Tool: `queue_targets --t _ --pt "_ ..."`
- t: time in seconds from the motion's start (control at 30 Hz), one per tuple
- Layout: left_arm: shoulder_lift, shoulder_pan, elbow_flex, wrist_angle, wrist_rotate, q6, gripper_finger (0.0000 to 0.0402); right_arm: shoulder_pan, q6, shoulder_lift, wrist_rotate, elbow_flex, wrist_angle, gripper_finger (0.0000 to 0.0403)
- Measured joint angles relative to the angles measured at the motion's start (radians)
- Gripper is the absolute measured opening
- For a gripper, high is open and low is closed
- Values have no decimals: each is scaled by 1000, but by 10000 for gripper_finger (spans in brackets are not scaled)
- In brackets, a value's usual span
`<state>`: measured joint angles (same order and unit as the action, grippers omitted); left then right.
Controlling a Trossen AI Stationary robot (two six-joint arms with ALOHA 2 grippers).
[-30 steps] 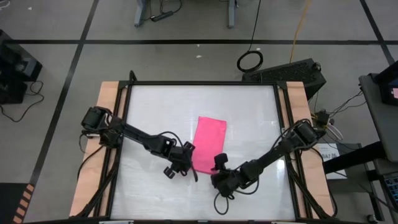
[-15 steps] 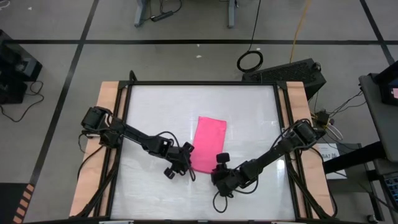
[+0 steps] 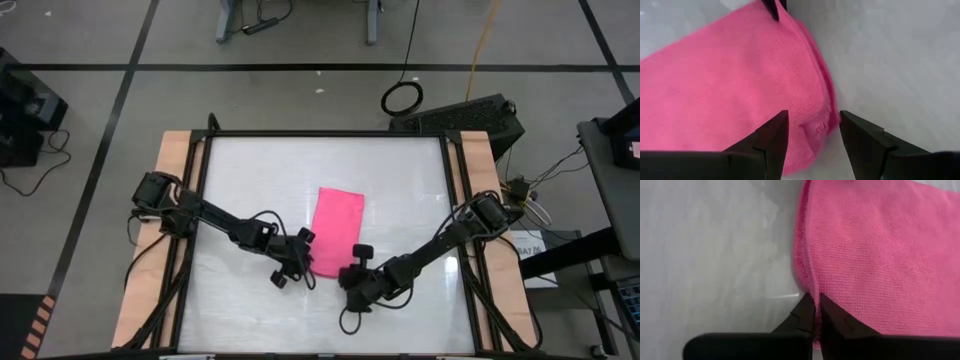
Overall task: Roll towel
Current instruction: Roll the pink microfiber cloth
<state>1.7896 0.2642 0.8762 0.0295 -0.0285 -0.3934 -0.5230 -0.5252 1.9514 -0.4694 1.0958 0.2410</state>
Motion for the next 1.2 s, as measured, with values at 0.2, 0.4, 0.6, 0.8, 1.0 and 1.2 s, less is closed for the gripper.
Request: queue_targets --t 0.2,0.4,0.6,0.8,1.0,1.2 --pt "48 7 3 13 -26 96 182 0 -106 -6 13 -1 -38 2" --pt "50 10 2 29 -21 126 182 0 -199 -40 24 -1 -34 1" --pt "52 10 1 30 -22 201 158 -3 -333 -58 27 -1 -31 1" --pt "54 5 -1 49 -47 231 81 -10 -415 -58 34 -1 -1 0" --pt "55 3 -1 68 -104 280 9 -14 -465 -58 95 -9 31 0" --pt "57 -33 -1 71 -199 441 13 -13 -544 -59 145 -32 24 0"
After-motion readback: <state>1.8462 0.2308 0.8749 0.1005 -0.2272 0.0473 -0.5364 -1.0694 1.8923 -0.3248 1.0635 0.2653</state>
